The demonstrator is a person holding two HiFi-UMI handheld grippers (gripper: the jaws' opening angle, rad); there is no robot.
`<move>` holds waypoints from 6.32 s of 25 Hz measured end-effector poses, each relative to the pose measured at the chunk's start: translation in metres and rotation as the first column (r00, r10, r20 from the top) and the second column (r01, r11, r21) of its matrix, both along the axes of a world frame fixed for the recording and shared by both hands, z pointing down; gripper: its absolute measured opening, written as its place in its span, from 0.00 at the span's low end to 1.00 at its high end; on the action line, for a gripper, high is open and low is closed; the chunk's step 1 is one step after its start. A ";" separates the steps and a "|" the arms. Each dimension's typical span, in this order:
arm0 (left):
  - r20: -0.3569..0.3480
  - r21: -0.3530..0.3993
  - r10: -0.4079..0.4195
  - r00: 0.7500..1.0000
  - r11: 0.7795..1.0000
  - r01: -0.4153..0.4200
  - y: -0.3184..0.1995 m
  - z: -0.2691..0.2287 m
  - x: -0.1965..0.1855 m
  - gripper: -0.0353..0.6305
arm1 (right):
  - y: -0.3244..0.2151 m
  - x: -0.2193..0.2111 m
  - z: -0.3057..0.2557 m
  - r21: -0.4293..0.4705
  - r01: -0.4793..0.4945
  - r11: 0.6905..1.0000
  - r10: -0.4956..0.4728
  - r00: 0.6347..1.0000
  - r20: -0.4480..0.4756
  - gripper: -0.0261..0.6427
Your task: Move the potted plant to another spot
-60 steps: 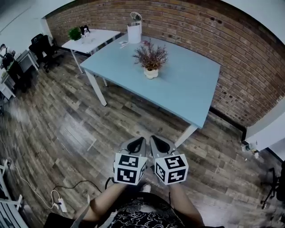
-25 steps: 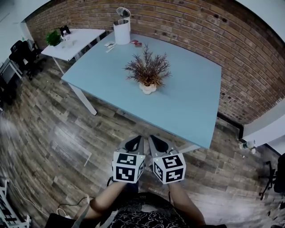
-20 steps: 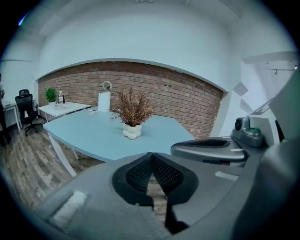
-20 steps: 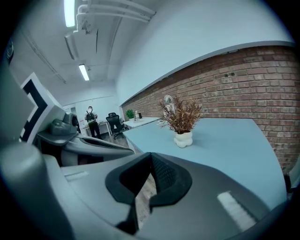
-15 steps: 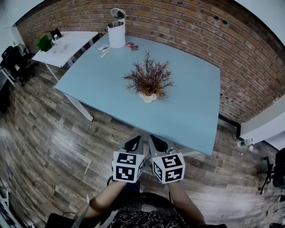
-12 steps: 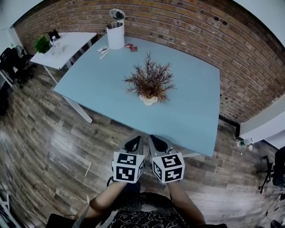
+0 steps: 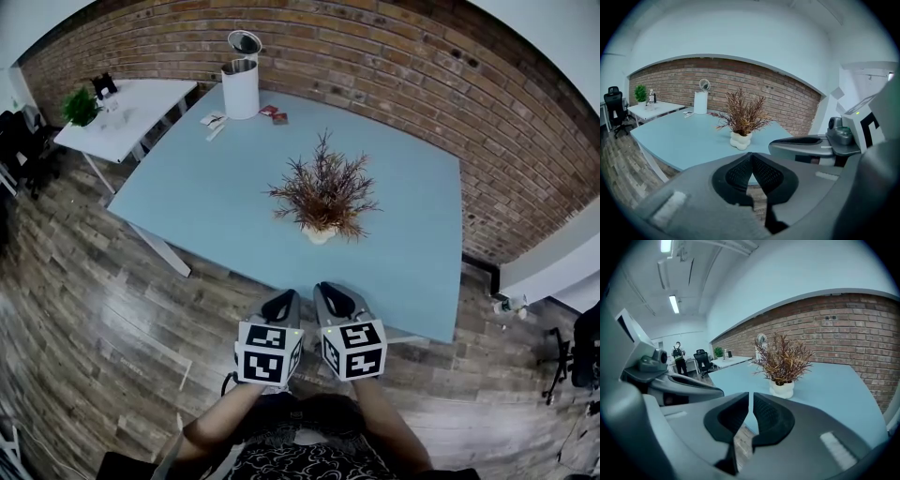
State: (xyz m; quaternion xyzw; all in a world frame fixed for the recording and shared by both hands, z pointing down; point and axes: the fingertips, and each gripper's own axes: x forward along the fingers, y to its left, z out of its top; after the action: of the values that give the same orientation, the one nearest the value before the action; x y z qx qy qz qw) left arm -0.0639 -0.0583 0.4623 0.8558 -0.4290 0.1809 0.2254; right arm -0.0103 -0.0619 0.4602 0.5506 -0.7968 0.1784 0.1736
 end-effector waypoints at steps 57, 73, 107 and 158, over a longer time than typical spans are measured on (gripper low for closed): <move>0.074 -0.068 -0.067 0.995 0.995 0.072 -0.149 0.045 0.019 0.05 | -0.178 0.053 0.109 -0.173 0.141 0.975 -0.167 0.974 -0.150 0.67; 0.085 -0.084 -0.037 0.996 0.995 0.044 -0.173 0.042 0.035 0.05 | -0.220 0.079 0.106 -0.195 0.095 0.976 -0.126 0.980 -0.153 0.67; 0.119 -0.079 -0.046 0.992 0.995 0.056 -0.205 0.042 0.056 0.05 | -0.279 0.128 0.108 -0.134 -0.047 0.990 0.029 0.990 -0.138 0.66; 0.063 -0.062 0.041 0.997 0.997 -0.037 -0.173 0.038 0.057 0.05 | -0.230 0.126 0.072 -0.057 -0.139 0.989 0.133 0.986 -0.095 0.39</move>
State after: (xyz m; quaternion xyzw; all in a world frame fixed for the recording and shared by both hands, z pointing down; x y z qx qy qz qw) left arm -0.0071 -0.2315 0.4999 0.8505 -0.4136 0.2257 0.2337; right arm 0.1162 -0.2922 0.5321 0.6056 -0.7424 0.1897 0.2146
